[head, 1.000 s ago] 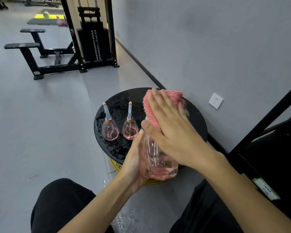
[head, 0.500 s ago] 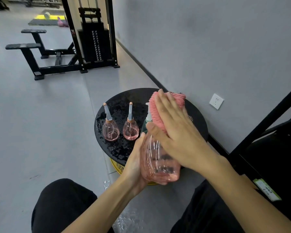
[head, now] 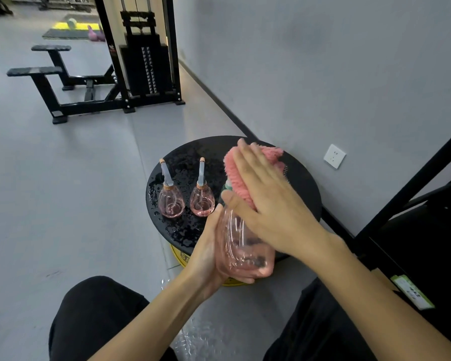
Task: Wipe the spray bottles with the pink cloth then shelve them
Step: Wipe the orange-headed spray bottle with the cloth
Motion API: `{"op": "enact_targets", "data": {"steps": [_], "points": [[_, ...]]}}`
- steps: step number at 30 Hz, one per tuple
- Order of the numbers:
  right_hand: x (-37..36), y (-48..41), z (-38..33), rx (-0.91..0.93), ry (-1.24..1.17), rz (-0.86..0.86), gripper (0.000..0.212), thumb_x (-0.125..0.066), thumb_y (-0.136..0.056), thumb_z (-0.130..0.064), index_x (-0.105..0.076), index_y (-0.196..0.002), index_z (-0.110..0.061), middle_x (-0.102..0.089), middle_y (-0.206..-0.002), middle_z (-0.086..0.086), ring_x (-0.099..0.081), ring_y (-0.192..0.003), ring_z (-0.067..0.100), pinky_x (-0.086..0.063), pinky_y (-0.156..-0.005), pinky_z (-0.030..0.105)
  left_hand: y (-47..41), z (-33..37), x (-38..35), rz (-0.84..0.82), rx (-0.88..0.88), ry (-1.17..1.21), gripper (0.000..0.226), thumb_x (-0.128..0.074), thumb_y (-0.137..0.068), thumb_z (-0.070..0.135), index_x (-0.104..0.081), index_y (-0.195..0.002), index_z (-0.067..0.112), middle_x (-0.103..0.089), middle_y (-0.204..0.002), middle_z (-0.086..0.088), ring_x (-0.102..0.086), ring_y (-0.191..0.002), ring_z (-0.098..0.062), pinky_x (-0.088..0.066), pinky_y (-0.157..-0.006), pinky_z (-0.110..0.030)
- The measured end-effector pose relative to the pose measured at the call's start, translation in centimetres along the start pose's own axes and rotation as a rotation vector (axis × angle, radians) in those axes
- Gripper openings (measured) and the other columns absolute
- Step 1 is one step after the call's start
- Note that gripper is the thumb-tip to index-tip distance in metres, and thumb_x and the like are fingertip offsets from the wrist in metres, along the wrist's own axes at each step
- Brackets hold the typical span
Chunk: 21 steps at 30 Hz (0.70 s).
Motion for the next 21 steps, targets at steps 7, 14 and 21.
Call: {"op": "enact_targets", "data": {"steps": [7,14,21], "points": [[-0.1,-0.7,0.4,-0.043,-0.057,-0.021,0.078,-0.037,-0.101,-0.046,0.013,-0.155,-0.022,0.025,-0.161,-0.009,0.026,-0.146,0.005,0.011,-0.122,0.040,0.1,-0.6,-0.4,-0.001,0.054,0.024,0.063,-0.027,-0.097,0.058,-0.081,-0.088,0.029,-0.078,-0.092,-0.007,-0.075,-0.079,-0.022,-0.053,-0.083,-0.048],[-0.9,0.4,0.0,-0.026,-0.039,-0.060,0.068,-0.026,-0.103,-0.047,0.011,-0.155,-0.024,0.023,-0.161,-0.012,0.025,-0.146,0.003,0.004,-0.124,0.039,0.5,-1.0,-0.1,-0.065,0.102,-0.061,0.066,-0.033,-0.092,0.073,-0.073,-0.111,0.025,-0.075,-0.098,-0.015,-0.072,-0.068,-0.030,-0.055,-0.044,-0.034],[-0.6,-0.8,0.7,-0.054,-0.077,-0.067,0.060,-0.020,-0.105,-0.039,0.010,-0.155,-0.023,0.021,-0.161,-0.009,0.023,-0.147,0.005,0.005,-0.123,0.037,0.6,-1.1,-0.8,-0.072,0.153,-0.009,0.069,-0.029,-0.092,0.069,-0.066,-0.121,0.018,-0.076,-0.098,-0.011,-0.074,-0.066,-0.026,-0.054,-0.037,-0.033]]}}
Point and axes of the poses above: each hand's wrist, its own y-axis away from the middle knuckle, its own x-axis out of the back of the hand, z = x × y, the point moved 6 cm from there along -y, towards the middle knuckle
